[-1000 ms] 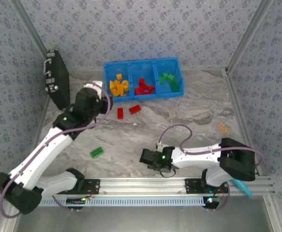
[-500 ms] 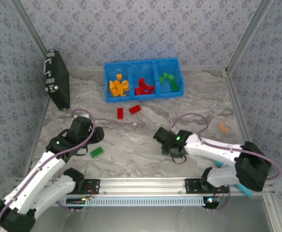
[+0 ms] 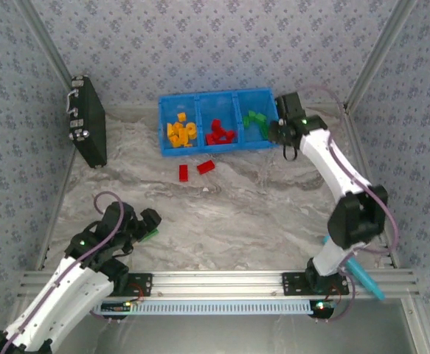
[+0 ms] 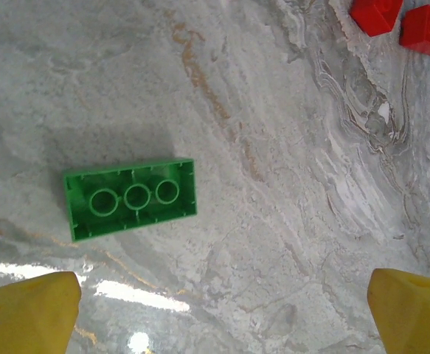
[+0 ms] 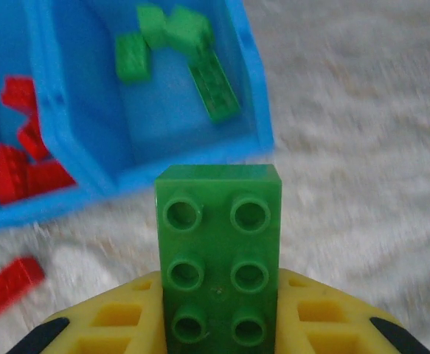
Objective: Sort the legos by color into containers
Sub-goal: Place the lego in the container.
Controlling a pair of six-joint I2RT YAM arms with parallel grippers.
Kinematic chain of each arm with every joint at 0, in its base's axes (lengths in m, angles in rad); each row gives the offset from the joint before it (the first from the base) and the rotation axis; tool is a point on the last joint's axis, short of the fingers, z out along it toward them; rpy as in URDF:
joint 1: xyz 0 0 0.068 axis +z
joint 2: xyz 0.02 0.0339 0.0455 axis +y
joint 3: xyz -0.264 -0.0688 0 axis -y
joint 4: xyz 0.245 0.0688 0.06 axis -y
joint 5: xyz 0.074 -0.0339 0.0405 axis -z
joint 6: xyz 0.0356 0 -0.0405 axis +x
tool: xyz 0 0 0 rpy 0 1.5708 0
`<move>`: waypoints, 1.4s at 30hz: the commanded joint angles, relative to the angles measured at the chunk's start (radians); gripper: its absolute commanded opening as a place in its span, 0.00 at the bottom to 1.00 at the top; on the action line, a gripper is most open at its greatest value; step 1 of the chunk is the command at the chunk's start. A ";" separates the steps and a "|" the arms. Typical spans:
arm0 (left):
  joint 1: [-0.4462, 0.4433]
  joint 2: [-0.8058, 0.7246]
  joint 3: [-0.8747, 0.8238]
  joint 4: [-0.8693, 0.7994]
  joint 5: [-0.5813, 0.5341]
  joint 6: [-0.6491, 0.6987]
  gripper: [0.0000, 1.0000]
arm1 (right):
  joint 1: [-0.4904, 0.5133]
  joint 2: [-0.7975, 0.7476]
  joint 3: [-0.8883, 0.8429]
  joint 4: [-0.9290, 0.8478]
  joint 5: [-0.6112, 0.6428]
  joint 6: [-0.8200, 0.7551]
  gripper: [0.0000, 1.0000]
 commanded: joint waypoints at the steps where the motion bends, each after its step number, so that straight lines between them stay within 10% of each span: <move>1: 0.005 -0.006 0.012 -0.030 0.033 -0.047 1.00 | -0.008 0.151 0.155 0.017 -0.035 -0.141 0.27; 19: 0.003 0.122 0.038 -0.024 0.032 0.028 1.00 | 0.000 0.702 0.684 -0.003 -0.054 -0.240 0.39; 42: 0.003 0.377 0.071 0.024 -0.047 0.140 1.00 | -0.017 0.586 0.638 0.051 -0.150 -0.304 0.58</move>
